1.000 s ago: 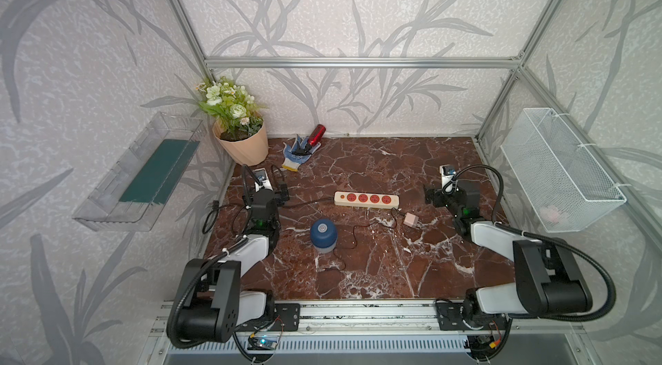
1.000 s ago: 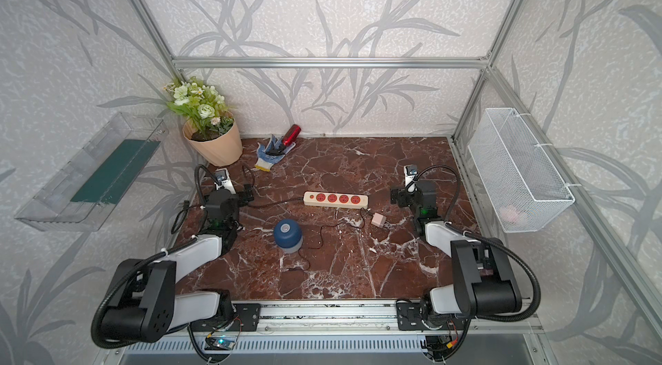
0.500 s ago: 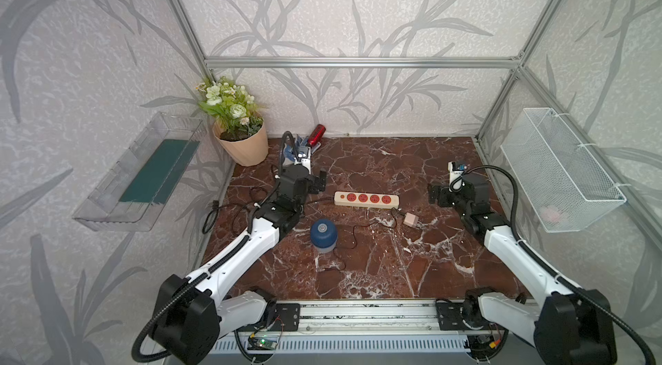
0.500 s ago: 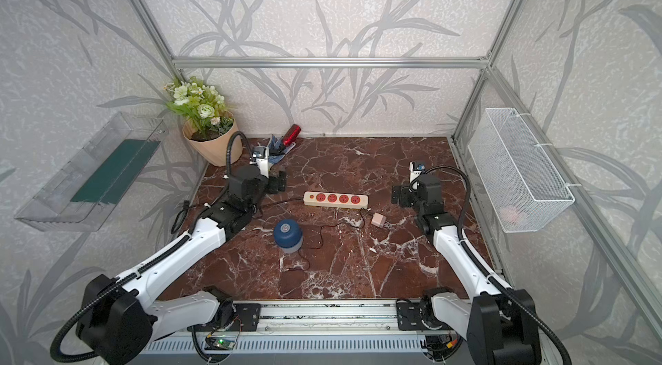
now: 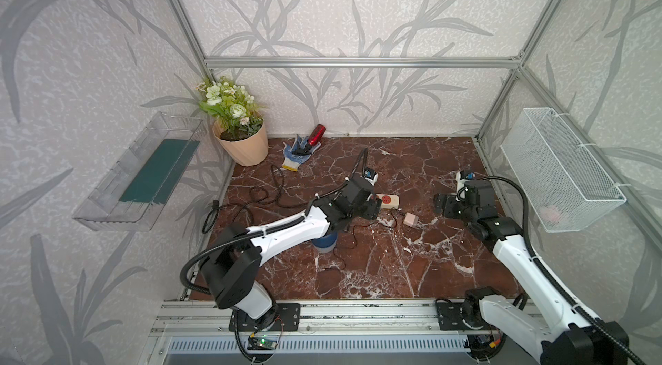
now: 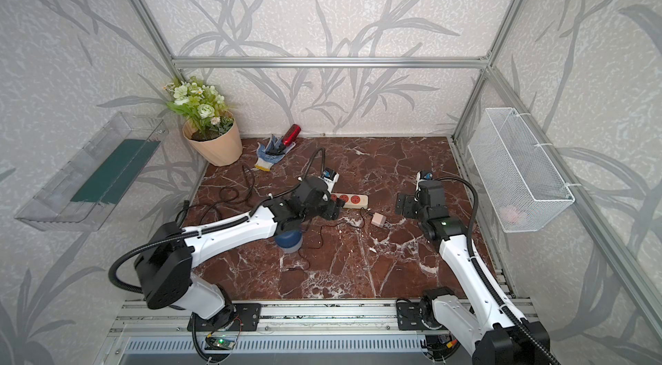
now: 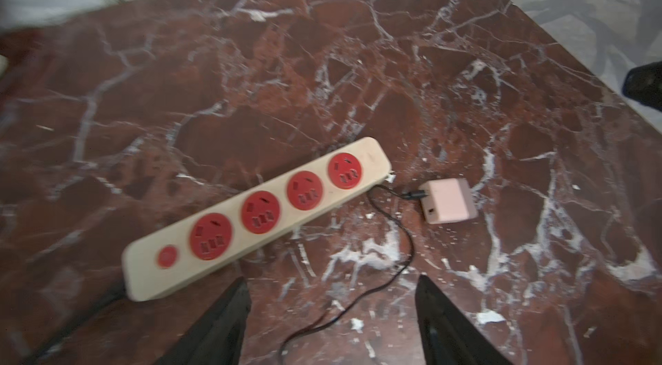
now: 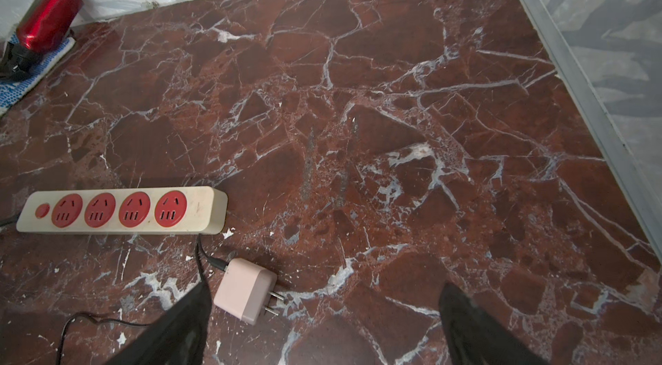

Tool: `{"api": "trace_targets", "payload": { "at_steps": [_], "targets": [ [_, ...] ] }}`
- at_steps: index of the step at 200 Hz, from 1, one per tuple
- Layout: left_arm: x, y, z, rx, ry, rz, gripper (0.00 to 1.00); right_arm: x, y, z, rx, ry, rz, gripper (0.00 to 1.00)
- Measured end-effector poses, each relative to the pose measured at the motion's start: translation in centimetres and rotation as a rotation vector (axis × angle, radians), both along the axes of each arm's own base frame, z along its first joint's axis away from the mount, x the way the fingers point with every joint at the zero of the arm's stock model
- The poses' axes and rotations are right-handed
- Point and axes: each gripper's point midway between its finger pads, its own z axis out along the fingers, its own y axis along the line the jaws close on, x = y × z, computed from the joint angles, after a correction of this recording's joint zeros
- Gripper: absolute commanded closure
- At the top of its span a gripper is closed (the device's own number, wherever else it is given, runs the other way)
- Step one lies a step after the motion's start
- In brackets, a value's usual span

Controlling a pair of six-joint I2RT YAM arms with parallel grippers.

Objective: Charge the cordless meat grinders
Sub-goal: Pick up the plug from the center of the board.

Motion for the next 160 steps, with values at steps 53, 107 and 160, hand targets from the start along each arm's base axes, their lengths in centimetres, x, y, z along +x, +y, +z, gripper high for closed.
{"api": "trace_targets", "payload": {
  "at_steps": [53, 107, 160],
  "targets": [
    [-1.5, -4.3, -3.7, -0.063, 0.181, -0.014, 0.42, 0.7, 2.6, -3.4, 0.068, 0.109, 0.074, 0.38],
    [-3.3, -4.8, -5.2, -0.087, 0.307, -0.014, 0.45, 1.6, 6.1, -9.9, 0.116, 0.283, 0.182, 0.41],
    [-4.5, -3.8, -6.6, -0.049, 0.397, -0.012, 0.45, 3.2, 10.7, -8.0, 0.039, 0.227, 0.403, 0.34]
  ]
}}
